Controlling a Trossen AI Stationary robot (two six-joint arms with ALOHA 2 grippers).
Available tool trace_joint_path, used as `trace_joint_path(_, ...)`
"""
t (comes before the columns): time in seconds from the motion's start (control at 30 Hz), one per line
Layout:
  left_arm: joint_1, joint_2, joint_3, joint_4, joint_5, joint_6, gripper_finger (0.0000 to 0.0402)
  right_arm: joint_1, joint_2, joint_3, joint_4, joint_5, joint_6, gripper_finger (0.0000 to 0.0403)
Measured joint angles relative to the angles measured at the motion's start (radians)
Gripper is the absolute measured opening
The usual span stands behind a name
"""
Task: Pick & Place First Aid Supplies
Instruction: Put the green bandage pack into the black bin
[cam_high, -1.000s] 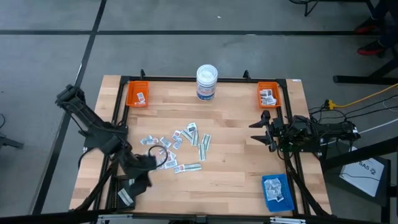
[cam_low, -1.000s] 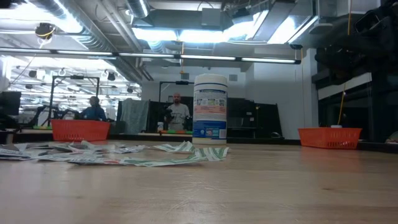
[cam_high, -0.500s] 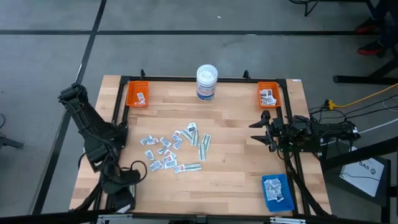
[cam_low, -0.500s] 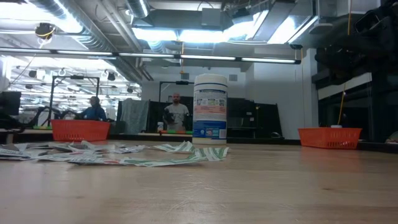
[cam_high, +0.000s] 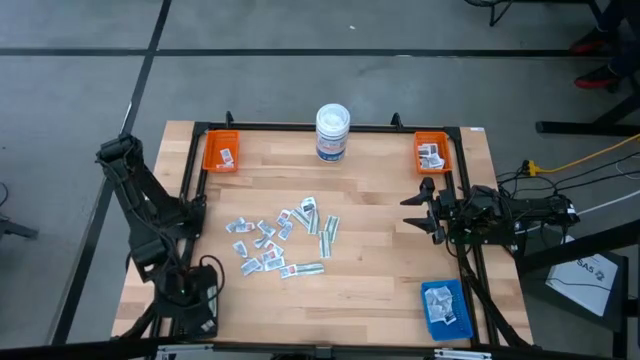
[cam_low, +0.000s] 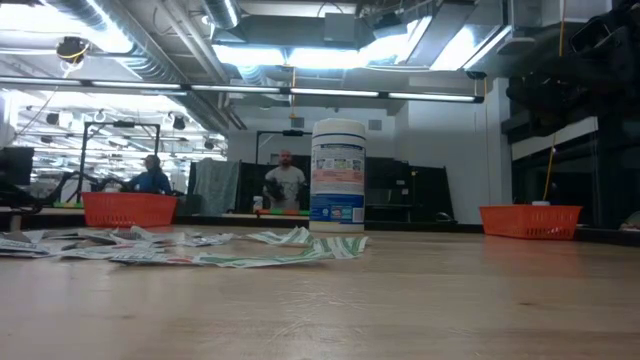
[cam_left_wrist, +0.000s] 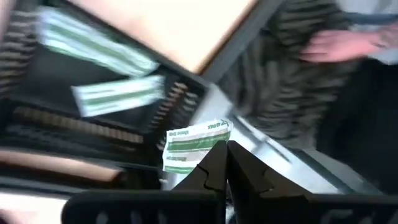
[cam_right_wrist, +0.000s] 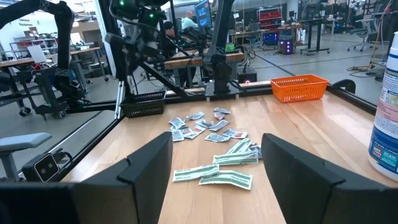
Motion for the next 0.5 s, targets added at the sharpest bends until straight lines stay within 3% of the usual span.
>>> trace_joint_path(0.13, -0.001, 0.003, 0.0, -0.101, 0.037, 0.004, 0.0002, 0.0, 0.0, 0.0, 0.0, 0.0, 0.0, 0.0245)
trace_joint_path(0.5, 0.003, 0.019, 0.0, -0.201, -0.053, 0.063, 0.0005, 0.0, 0.0, 0.0, 0.0, 0.0, 0.0, 0.0245)
